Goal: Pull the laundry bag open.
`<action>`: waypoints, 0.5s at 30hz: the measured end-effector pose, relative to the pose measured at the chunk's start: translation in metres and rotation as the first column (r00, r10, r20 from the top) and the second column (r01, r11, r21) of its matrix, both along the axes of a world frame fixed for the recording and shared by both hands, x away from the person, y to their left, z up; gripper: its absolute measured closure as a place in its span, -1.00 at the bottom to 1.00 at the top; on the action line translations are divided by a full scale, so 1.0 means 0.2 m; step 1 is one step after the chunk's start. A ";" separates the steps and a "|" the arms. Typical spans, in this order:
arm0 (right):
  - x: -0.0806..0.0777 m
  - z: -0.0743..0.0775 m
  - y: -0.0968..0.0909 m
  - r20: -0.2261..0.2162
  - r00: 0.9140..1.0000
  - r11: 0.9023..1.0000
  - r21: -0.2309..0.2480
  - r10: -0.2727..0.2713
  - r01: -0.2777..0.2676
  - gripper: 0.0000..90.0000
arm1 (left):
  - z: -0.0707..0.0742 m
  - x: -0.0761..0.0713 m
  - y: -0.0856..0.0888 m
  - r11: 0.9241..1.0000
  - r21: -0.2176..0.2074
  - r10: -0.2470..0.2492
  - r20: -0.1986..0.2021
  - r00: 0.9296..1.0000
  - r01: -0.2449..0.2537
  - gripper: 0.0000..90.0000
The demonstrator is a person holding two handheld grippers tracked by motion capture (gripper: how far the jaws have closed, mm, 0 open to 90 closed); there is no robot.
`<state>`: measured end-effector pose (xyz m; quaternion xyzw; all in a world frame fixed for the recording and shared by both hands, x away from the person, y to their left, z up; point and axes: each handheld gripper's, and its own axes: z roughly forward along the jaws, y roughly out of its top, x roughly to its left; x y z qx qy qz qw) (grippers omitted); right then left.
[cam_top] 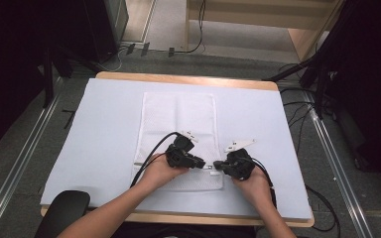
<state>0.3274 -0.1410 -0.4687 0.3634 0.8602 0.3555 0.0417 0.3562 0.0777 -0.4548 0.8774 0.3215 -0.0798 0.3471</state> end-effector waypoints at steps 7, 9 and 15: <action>0.00 0.00 0.00 0.002 1.000 1.000 -0.002 -0.002 0.002 1.00 | -0.03 0.00 -0.03 1.000 0.014 -0.008 -0.012 1.000 0.009 0.78; 0.00 0.00 0.00 0.002 1.000 1.000 -0.001 -0.002 0.002 1.00 | -0.03 0.00 -0.03 1.000 0.011 -0.012 -0.011 1.000 0.012 0.77; 0.00 0.00 0.00 0.002 1.000 1.000 -0.001 -0.002 0.002 1.00 | -0.04 -0.02 -0.06 0.999 0.015 -0.033 -0.015 0.999 0.033 0.78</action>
